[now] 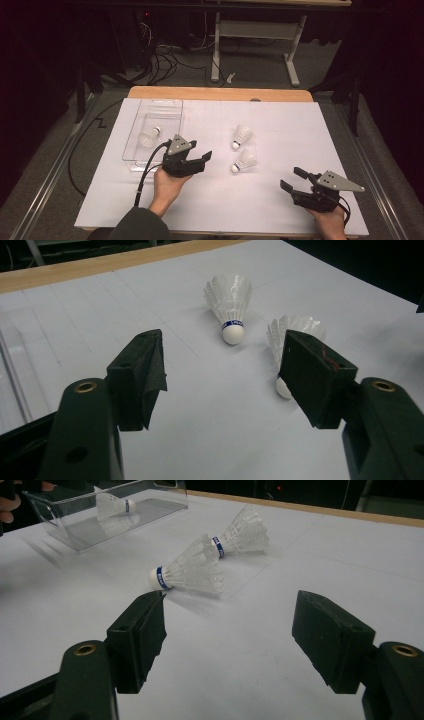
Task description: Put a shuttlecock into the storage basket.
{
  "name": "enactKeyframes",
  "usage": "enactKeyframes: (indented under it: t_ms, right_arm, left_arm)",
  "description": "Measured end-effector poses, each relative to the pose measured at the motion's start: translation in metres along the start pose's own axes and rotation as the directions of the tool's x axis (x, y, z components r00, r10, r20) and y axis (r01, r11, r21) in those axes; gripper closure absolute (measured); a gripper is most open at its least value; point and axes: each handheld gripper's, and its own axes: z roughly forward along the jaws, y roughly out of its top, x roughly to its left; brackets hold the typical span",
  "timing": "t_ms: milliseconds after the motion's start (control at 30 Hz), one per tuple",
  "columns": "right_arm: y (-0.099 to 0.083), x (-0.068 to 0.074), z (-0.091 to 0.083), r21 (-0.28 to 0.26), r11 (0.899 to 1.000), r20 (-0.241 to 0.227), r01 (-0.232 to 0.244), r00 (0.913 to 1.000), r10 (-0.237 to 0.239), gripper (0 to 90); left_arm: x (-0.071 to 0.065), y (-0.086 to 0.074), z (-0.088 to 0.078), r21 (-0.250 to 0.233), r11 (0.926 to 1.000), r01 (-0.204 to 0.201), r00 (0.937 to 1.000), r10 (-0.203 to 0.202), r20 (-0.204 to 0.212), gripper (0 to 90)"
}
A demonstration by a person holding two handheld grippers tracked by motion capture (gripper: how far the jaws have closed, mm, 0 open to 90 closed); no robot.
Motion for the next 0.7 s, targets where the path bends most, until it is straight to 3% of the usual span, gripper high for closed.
enactKeyframes:
  t_ms: [700]
  right_arm:
    - [0.000, 0.000, 0.000, 0.000, 1.000, -0.001, 0.000, 1.0000, 0.000, 29.8]
  left_arm:
    - [-0.010, 0.005, 0.013, 0.008, 0.9998, -0.020, 0.9994, 0.020, 0.030, 35.3]
